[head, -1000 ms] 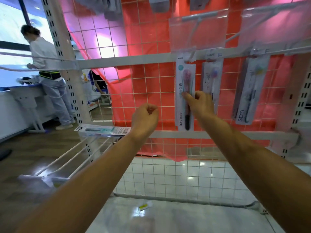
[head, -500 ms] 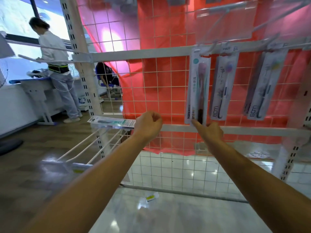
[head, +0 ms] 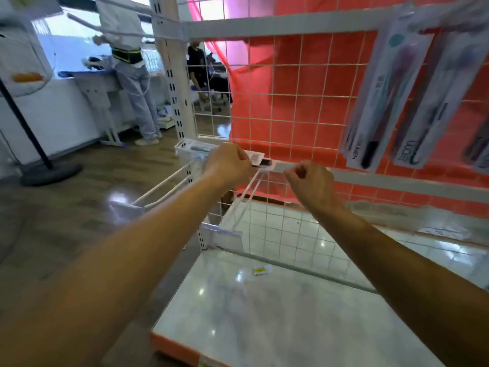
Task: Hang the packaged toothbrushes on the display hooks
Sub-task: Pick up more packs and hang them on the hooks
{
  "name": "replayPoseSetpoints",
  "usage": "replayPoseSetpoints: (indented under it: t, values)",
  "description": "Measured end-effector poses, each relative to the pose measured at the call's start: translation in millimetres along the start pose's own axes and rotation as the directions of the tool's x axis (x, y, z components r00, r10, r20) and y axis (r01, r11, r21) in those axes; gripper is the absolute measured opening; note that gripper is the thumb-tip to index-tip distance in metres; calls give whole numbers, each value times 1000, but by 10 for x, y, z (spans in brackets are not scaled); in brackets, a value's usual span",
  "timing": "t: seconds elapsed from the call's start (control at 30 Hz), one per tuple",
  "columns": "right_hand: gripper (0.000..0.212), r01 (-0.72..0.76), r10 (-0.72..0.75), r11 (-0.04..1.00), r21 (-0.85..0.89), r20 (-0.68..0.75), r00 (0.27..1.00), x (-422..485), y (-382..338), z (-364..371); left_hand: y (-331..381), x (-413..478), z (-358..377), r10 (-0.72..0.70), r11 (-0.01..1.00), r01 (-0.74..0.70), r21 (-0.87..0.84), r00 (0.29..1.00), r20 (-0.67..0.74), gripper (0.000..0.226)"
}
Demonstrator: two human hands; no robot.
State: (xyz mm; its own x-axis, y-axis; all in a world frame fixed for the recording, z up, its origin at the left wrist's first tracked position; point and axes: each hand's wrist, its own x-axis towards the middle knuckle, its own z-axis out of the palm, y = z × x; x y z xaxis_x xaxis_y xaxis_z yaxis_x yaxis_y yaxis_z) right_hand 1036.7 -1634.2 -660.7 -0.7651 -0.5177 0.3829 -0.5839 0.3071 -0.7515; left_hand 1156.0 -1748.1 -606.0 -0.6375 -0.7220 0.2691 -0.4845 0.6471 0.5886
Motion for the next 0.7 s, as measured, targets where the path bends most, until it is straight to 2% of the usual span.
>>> replayPoseSetpoints:
  t: [0.17, 0.27, 0.47, 0.7]
  values:
    - [8, 160, -154, 977, -139, 52, 987, 367, -311, 268, -245, 75, -94, -116, 991, 110, 78, 990, 78, 20]
    - [22, 241, -222, 948, -206, 110, 969, 545, -409, 363, -346, 67, -123, -185, 977, 171, 123, 977, 107, 20]
    - [29, 186, -130, 954, -235, 232, 964, 659, -554, 342, -314, 116, -207, -300, 954, 290, 83, 936, 182, 26]
    - [27, 69, 17, 960, -270, 306, 952, 544, -678, 160, -92, 208, -358, -373, 925, 340, 171, 898, 233, 28]
